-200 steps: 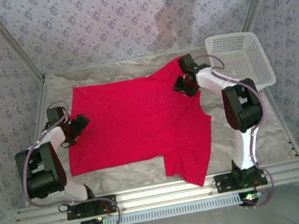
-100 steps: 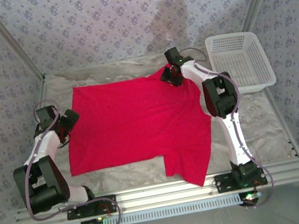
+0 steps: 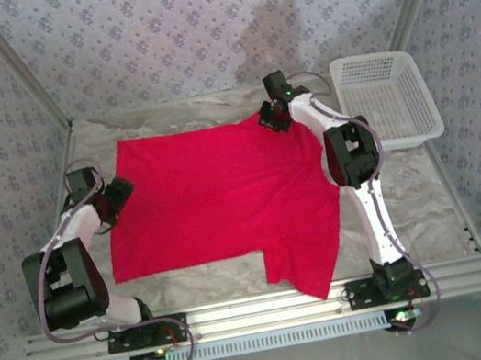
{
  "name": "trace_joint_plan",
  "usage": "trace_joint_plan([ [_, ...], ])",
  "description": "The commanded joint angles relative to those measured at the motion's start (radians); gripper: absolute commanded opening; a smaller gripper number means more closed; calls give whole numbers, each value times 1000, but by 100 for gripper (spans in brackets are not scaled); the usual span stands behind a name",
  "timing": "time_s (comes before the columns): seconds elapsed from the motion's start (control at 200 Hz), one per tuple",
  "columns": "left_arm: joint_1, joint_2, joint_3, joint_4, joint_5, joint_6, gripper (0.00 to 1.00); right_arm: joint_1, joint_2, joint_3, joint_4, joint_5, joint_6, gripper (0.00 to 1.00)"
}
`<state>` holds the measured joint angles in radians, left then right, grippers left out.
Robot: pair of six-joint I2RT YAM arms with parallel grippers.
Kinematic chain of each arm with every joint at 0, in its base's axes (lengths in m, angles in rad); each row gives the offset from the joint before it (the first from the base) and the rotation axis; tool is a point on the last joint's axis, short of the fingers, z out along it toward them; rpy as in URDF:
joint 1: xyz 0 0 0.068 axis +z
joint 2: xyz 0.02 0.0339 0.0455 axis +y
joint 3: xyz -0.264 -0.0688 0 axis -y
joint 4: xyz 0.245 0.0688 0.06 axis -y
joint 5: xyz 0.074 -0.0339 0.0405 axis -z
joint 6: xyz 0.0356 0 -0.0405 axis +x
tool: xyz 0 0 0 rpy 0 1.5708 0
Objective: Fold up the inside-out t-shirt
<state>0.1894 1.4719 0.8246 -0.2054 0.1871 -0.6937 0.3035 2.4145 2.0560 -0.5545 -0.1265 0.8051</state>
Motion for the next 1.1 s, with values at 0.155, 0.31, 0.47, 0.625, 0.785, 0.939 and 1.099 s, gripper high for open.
trace_joint_plan([
  [0.155, -3, 5, 52, -12, 12, 10, 76, -13, 69, 77, -42, 16, 28, 25],
  [0.31, -4, 2, 60, -24, 10, 19, 73, -15, 71, 102, -42, 17, 34, 0],
  [0.47, -3, 2, 61, -31, 8, 29, 71, -9, 47, 190, -41, 41, 7, 0],
  [0.625, -5, 8, 68, -39, 17, 28, 69, -23, 90, 305, 85, 40, -48, 0],
  [0.785, -17, 4, 71, -58, 17, 36, 69, -37, 271, 525, 230, -54, -43, 11],
  [0.939, -43, -1, 97, -91, 14, 31, 69, -54, 352, 653, 181, -203, 29, 83],
  [1.099, -91, -3, 135, -97, 14, 7, 69, -53, 159, 370, 123, -218, -34, 82],
])
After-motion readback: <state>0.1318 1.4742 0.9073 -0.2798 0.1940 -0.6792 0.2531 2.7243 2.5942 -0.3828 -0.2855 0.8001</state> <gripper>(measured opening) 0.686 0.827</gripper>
